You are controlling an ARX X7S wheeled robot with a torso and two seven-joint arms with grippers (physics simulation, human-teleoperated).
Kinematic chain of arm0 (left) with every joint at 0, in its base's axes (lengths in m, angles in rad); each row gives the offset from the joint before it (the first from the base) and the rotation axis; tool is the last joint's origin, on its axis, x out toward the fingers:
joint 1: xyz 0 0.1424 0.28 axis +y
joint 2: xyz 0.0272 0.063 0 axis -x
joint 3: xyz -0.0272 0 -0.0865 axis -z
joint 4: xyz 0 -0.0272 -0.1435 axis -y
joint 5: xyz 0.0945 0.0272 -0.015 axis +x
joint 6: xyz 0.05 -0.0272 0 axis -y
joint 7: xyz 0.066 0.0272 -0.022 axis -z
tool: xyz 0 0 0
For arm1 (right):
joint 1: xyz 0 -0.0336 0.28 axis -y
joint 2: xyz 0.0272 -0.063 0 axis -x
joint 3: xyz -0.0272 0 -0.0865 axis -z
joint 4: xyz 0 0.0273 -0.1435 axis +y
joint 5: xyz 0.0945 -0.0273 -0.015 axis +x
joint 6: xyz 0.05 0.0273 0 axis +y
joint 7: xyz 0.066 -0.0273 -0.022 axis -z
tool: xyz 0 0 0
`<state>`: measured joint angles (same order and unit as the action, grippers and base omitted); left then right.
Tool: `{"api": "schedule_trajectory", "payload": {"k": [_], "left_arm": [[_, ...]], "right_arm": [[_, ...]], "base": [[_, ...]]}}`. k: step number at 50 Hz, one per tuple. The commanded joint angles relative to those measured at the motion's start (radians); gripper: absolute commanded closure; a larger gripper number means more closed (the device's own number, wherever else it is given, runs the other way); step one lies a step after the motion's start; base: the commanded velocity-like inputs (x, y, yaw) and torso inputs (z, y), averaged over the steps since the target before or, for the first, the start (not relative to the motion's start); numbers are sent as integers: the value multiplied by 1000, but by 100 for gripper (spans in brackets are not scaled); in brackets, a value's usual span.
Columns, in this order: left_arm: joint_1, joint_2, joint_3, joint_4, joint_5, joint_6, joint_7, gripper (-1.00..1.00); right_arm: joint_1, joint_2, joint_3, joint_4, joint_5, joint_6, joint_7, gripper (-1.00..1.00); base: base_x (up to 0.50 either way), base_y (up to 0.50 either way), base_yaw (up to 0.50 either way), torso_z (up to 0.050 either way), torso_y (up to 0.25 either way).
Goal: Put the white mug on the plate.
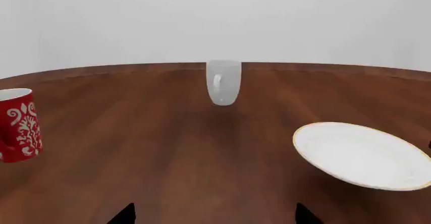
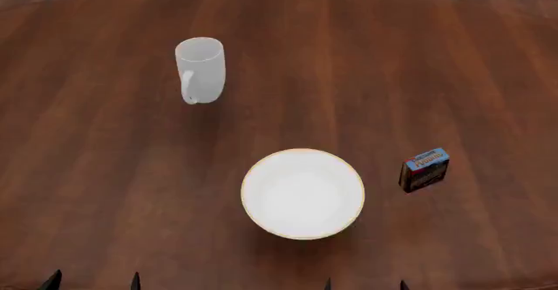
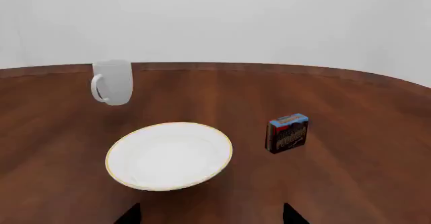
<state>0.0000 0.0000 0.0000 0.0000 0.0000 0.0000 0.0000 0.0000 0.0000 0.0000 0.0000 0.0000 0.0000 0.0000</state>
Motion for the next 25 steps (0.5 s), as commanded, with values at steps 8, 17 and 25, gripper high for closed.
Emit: {"api": "schedule_trajectory", "payload": {"k": [8, 17, 25], "left_arm": [[-15, -52, 47, -9, -55, 4, -35, -100], [-22, -73, 68, -14, -69, 13, -35, -100], [-27, -83, 74, 1, -82, -2, -43, -100]], "right_arm": [[13, 33, -51, -6, 57, 36, 67, -100], [35, 44, -74, 2, 92, 64, 91, -100], [43, 59, -85, -38, 103, 56, 115, -100]], "base": [[0, 0, 0, 0, 0], [0, 0, 0, 0, 0], [154, -30, 0, 0, 0]]}}
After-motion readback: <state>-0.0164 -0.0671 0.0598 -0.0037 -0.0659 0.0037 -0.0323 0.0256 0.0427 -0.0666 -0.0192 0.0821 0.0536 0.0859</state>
